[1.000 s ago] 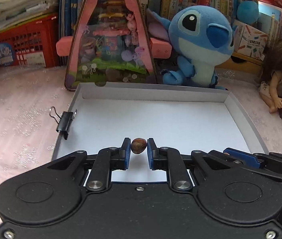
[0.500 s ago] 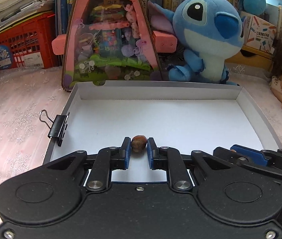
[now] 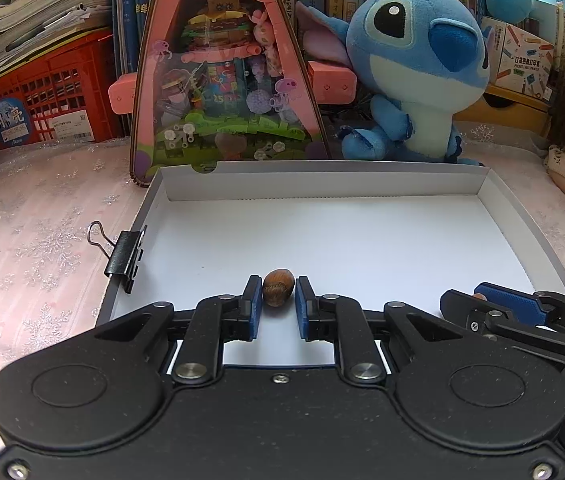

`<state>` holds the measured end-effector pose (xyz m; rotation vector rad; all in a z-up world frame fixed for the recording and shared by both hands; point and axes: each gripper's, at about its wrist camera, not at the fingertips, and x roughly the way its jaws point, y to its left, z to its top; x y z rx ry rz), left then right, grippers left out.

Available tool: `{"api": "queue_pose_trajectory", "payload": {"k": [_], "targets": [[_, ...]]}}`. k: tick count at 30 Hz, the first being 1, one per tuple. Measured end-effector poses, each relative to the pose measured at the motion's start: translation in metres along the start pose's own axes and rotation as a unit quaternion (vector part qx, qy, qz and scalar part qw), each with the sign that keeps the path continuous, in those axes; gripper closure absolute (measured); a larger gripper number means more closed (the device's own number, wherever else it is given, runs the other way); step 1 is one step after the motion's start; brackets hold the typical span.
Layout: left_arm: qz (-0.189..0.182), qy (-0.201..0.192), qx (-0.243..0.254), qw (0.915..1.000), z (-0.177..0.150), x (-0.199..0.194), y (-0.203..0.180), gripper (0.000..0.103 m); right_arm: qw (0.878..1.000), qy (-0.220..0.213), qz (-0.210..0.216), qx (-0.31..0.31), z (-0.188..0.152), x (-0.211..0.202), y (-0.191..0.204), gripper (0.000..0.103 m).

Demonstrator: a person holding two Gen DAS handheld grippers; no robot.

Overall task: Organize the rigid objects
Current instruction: 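Open the left gripper over the tray while the right gripper releases the hazelnut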

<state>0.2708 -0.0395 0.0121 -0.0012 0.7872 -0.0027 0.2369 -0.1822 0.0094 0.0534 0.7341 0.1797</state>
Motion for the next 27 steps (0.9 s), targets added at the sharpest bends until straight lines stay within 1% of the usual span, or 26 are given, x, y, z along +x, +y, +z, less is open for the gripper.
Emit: {"api": "queue_pose_trajectory", "payload": {"k": [5,6,8,10,11,12,13,15,17,20,22,25,27], "targets": [[0.004,-0.001,0.0,1.0,-0.002,-0.003,0.001,0.083,1.0,-0.003,-0.001,0.001,-0.001,-0.001,0.0,0.075],[0.004,-0.001,0.001,1.0,-0.003,-0.004,0.002,0.082,1.0,-0.004,-0.001,0.001,-0.002,-0.002,0.0,0.07],[0.008,0.001,0.003,1.0,-0.005,-0.008,0.003,0.079,1.0,-0.006,-0.001,0.003,-0.004,-0.004,-0.002,0.069],[0.007,0.001,0.006,1.0,-0.007,-0.013,0.004,0.073,1.0,-0.008,-0.002,0.003,-0.005,-0.007,-0.004,0.053],[0.005,-0.001,0.009,0.9999,-0.008,-0.017,0.005,0.07,1.0,-0.01,-0.002,0.003,-0.005,-0.008,-0.004,0.052],[0.005,-0.003,0.012,0.9999,-0.008,-0.02,0.005,0.065,1.0,-0.012,-0.001,0.003,-0.006,-0.011,-0.005,0.049],[0.006,-0.006,0.015,0.9999,-0.009,-0.025,0.005,0.063,1.0,-0.014,-0.001,0.004,-0.007,-0.013,-0.006,0.045],[0.003,-0.014,0.018,0.9997,-0.011,-0.034,0.005,0.062,1.0,-0.021,0.001,0.004,-0.009,-0.02,-0.007,0.04],[-0.004,-0.019,0.016,0.9997,-0.013,-0.044,0.006,0.058,1.0,-0.031,-0.001,-0.006,-0.01,-0.028,-0.006,0.038],[-0.013,-0.03,0.016,0.9993,-0.019,-0.061,0.008,0.053,0.999,-0.05,0.002,-0.018,-0.013,-0.044,-0.005,0.032],[-0.019,-0.04,0.019,0.9988,-0.025,-0.071,0.009,0.046,0.998,-0.06,0.006,-0.015,-0.015,-0.053,-0.006,0.027],[-0.018,-0.049,0.019,0.9985,-0.037,-0.081,0.014,0.037,0.997,-0.072,0.002,-0.018,-0.018,-0.064,-0.007,0.027],[-0.019,-0.05,0.017,0.9984,-0.044,-0.088,0.018,0.036,0.997,-0.079,0.002,-0.017,-0.022,-0.07,-0.008,0.026]]}}
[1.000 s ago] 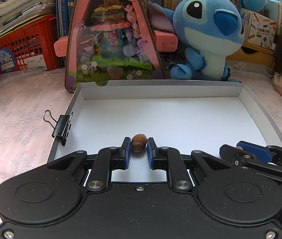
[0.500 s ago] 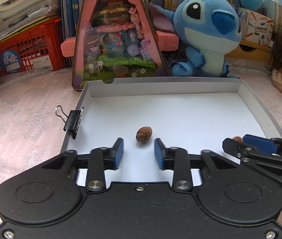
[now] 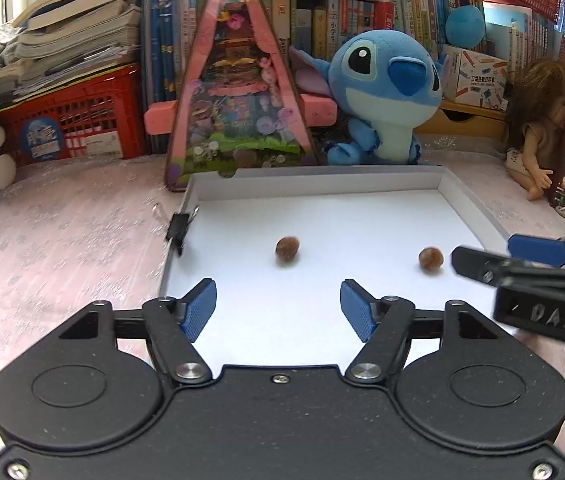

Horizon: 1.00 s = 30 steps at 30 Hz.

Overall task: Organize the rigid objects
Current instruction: 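Open the left gripper over the tray while the right gripper releases the hazelnut, then move both open grippers back toward the black lids on the table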

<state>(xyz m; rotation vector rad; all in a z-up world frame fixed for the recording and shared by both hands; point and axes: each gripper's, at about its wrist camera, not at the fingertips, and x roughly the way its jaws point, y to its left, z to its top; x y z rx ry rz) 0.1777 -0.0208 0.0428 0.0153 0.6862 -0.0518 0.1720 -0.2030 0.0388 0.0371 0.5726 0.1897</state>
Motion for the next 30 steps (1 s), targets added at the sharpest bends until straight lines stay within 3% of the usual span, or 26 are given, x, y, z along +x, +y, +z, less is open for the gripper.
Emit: {"api": "queue_pose_trajectory", "payload": {"k": [2,5,18,30], "targets": [[-0.003,-0.001,-0.003,1.0,-0.006,-0.006,0.005,0.034,1.0,-0.006,0.004,0.006,-0.003,-0.007,-0.001,0.023],[-0.018,-0.007,-0.011,0.9997,-0.017,-0.018,0.013,0.023,1.0,-0.015,0.019,0.013,-0.01,-0.018,-0.002,0.019],[-0.057,-0.028,0.027,0.9976,-0.061,-0.066,0.003,0.02,0.998,-0.029,0.052,-0.005,-0.045,-0.061,0.005,0.016],[-0.077,-0.061,0.064,0.9931,-0.088,-0.107,-0.008,0.018,0.997,-0.042,0.054,-0.019,-0.066,-0.091,0.005,0.013]]}}
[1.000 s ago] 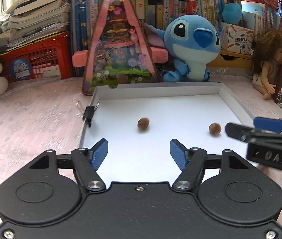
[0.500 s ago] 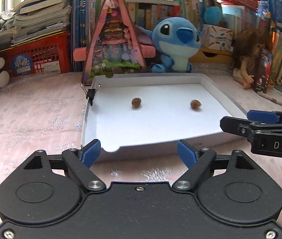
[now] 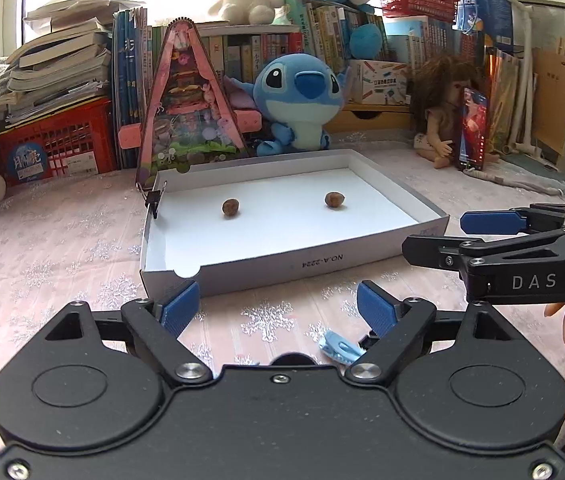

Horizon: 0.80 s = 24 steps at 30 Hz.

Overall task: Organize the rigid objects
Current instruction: 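Move both open grippers back toward the black lids on the table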

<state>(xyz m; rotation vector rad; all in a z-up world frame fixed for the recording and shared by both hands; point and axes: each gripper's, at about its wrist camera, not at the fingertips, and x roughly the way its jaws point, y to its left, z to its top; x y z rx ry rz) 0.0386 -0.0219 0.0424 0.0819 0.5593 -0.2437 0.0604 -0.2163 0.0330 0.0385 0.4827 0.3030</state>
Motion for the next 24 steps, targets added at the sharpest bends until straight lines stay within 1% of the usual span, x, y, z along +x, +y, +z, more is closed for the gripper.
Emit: {"api": "queue_pose_trajectory", "payload": {"k": [5,7,11,18,23,24], "targets": [[-0.006,0.011,0.001,0.9999,-0.01,-0.005,0.001,0.018,1.0,0.001,0.004,-0.016,-0.009,-0.009,0.005,0.013],[-0.006,0.013,0.0,0.9999,-0.015,-0.008,0.002,0.018,1.0,-0.001,0.001,-0.022,-0.014,-0.012,0.007,0.011],[-0.008,0.017,0.01,0.9998,-0.024,-0.01,0.0,0.018,0.999,-0.003,-0.003,-0.036,-0.021,-0.015,0.01,0.01],[-0.018,0.03,0.011,0.9993,-0.037,-0.012,0.0,0.018,0.999,0.003,0.016,-0.039,-0.031,-0.02,0.011,0.01],[-0.036,0.043,0.004,0.9984,-0.043,-0.013,0.003,0.025,0.997,0.013,0.033,-0.066,-0.039,-0.025,0.016,0.01],[-0.039,0.046,0.002,0.9982,-0.045,-0.013,0.004,0.028,0.997,0.015,0.036,-0.07,-0.04,-0.026,0.018,0.01]]}}
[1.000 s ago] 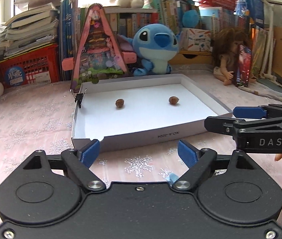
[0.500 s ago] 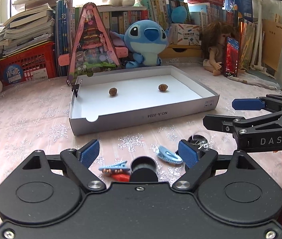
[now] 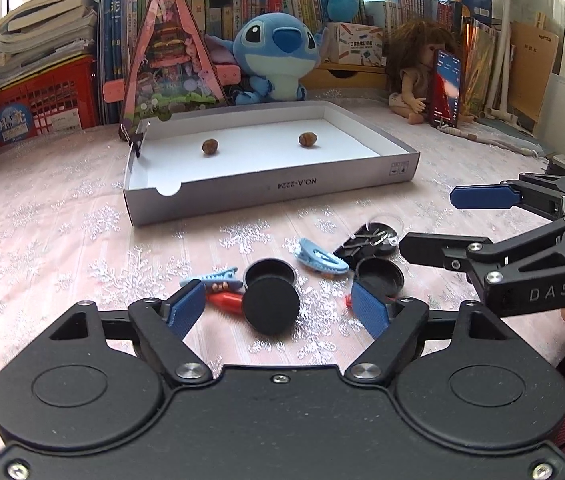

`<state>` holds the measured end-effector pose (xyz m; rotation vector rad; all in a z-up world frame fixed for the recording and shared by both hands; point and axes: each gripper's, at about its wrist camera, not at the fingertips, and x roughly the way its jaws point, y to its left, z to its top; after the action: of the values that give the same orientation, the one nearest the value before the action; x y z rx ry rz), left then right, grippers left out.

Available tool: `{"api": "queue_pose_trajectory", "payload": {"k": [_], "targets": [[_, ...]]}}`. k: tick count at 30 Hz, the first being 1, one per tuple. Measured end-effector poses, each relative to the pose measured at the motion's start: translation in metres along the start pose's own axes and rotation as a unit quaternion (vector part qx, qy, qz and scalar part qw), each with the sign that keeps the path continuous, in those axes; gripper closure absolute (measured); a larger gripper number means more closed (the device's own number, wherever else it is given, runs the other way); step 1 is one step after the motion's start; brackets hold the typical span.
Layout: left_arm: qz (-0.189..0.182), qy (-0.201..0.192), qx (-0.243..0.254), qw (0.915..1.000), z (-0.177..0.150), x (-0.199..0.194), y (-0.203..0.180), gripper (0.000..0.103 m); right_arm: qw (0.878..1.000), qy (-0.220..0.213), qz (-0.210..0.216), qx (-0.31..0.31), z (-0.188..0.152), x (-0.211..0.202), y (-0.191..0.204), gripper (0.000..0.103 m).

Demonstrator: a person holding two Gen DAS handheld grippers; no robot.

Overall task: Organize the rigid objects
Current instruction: 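Move both open grippers back toward the black lids on the table, then grasp the flat black lid with the left gripper while the right grasps the black cap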

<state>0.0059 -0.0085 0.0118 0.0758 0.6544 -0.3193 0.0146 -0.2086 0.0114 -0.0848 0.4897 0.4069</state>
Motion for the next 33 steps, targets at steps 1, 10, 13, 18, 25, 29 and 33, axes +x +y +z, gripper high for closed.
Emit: {"api": "queue_pose_trajectory", "payload": {"k": [1,10,13,18,25,29,33], "targets": [[-0.003,0.002,-0.001,1.0,-0.001,0.0,0.0,0.03,1.0,0.002,0.002,-0.003,-0.001,0.0,0.001,0.01],[-0.005,0.002,0.008,1.0,-0.008,-0.003,-0.001,0.051,0.999,0.022,0.014,-0.02,-0.007,0.003,0.01,0.021],[-0.001,-0.003,0.012,0.9999,-0.009,-0.004,-0.003,0.053,0.999,0.026,0.027,-0.019,-0.008,0.003,0.013,0.027],[0.005,0.001,0.005,1.0,-0.008,-0.002,0.0,0.058,0.999,0.029,0.022,-0.038,-0.009,0.007,0.021,0.035],[0.007,-0.003,0.008,0.9999,-0.01,-0.002,0.002,0.073,0.998,0.029,0.032,-0.045,-0.008,0.007,0.028,0.053],[-0.003,0.001,0.019,0.9998,-0.011,-0.005,-0.002,0.073,0.997,0.033,0.041,-0.053,-0.008,0.009,0.034,0.059],[-0.008,0.002,0.028,0.9996,-0.012,-0.008,-0.004,0.073,0.996,0.039,0.049,-0.065,-0.007,0.013,0.041,0.066]]}}
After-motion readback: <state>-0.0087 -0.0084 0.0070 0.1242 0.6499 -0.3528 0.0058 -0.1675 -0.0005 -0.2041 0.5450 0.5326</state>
